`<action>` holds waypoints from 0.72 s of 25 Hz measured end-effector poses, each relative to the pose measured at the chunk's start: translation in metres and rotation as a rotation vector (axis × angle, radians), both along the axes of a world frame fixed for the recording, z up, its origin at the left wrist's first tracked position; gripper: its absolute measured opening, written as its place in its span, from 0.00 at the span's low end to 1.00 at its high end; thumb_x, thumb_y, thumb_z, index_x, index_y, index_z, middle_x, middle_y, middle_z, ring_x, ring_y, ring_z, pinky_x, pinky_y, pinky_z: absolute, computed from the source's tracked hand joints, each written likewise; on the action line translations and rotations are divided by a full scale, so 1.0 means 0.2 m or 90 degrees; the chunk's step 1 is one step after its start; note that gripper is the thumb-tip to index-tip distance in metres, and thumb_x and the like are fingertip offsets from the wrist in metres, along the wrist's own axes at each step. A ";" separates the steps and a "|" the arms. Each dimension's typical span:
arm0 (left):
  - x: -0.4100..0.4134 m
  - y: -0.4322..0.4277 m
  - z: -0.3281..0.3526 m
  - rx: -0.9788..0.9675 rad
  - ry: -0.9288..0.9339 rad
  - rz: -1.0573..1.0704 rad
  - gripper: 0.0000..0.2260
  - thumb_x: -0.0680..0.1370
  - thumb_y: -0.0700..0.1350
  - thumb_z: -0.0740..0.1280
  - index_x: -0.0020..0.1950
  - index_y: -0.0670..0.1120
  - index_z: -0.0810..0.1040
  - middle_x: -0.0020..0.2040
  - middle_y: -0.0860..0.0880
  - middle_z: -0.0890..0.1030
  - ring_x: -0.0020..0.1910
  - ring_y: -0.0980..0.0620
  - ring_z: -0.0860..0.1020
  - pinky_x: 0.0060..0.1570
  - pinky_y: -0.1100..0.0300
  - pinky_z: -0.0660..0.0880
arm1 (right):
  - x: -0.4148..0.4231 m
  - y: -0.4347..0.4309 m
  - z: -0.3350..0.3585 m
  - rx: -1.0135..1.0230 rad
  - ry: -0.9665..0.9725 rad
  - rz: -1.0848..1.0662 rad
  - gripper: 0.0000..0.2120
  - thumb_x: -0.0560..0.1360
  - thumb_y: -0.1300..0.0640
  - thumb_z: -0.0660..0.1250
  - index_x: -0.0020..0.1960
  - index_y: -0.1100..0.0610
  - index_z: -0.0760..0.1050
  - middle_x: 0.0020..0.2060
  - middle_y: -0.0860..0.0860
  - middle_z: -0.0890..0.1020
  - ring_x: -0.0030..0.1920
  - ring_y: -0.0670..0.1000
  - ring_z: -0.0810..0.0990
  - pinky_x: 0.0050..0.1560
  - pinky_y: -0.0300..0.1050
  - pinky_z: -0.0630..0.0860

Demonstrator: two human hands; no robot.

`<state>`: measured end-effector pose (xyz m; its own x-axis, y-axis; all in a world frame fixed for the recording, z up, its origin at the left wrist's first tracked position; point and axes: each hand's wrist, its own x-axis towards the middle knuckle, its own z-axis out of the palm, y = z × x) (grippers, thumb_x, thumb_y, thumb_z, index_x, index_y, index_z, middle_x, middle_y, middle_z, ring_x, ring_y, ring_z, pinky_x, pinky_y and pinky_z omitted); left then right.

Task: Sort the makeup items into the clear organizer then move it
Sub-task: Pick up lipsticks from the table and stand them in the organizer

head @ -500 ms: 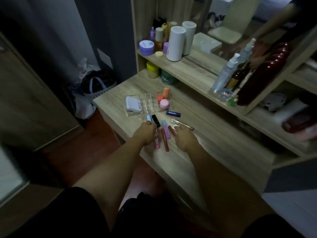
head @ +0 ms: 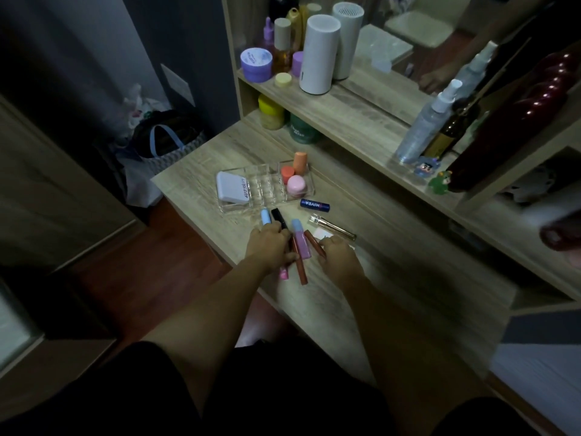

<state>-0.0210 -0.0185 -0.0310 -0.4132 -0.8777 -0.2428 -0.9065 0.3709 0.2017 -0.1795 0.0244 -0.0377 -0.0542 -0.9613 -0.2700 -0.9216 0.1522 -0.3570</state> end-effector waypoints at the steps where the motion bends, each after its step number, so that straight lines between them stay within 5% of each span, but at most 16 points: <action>1: -0.01 -0.01 0.00 0.001 0.007 0.010 0.19 0.72 0.57 0.67 0.58 0.47 0.76 0.54 0.45 0.76 0.54 0.46 0.73 0.54 0.50 0.70 | -0.01 0.00 -0.01 -0.008 -0.003 -0.002 0.13 0.77 0.60 0.62 0.61 0.60 0.73 0.57 0.57 0.78 0.58 0.54 0.76 0.62 0.46 0.73; 18: -0.08 -0.02 0.04 0.101 0.177 0.149 0.19 0.67 0.48 0.75 0.53 0.41 0.75 0.53 0.41 0.76 0.46 0.48 0.72 0.45 0.56 0.71 | -0.05 -0.01 -0.05 -0.040 -0.017 0.006 0.12 0.77 0.60 0.61 0.58 0.60 0.77 0.53 0.58 0.78 0.53 0.56 0.78 0.54 0.46 0.74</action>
